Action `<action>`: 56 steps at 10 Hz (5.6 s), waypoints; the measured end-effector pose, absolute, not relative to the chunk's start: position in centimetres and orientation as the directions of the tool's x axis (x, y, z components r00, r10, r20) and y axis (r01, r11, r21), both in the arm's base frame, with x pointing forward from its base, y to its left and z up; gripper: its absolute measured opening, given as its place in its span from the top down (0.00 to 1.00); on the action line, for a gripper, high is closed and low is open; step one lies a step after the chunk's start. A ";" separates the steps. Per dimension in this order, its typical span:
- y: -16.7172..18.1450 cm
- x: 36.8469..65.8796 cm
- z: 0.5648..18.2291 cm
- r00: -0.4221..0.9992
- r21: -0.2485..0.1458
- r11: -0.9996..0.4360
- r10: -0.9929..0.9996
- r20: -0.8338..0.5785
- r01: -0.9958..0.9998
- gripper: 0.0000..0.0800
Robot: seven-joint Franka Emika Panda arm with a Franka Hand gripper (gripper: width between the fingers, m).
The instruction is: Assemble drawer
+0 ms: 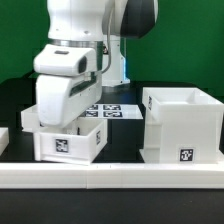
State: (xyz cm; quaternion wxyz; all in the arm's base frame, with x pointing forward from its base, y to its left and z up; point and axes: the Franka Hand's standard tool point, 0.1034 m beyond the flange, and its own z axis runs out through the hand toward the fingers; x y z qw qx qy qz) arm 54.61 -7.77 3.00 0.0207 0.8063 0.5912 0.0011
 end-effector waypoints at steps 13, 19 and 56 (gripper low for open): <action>-4.0 53.1 1.7 -0.046 -0.013 0.046 0.997 -0.056 0.999 0.95; -3.1 53.7 2.0 -0.034 -0.028 0.032 0.998 -0.053 0.999 0.95; 0.6 54.7 0.6 0.019 0.010 -0.018 0.999 -0.050 1.000 0.95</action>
Offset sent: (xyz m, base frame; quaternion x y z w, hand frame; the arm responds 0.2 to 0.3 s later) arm -0.0098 0.0071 0.0015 0.0065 -0.0006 -0.2175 0.9760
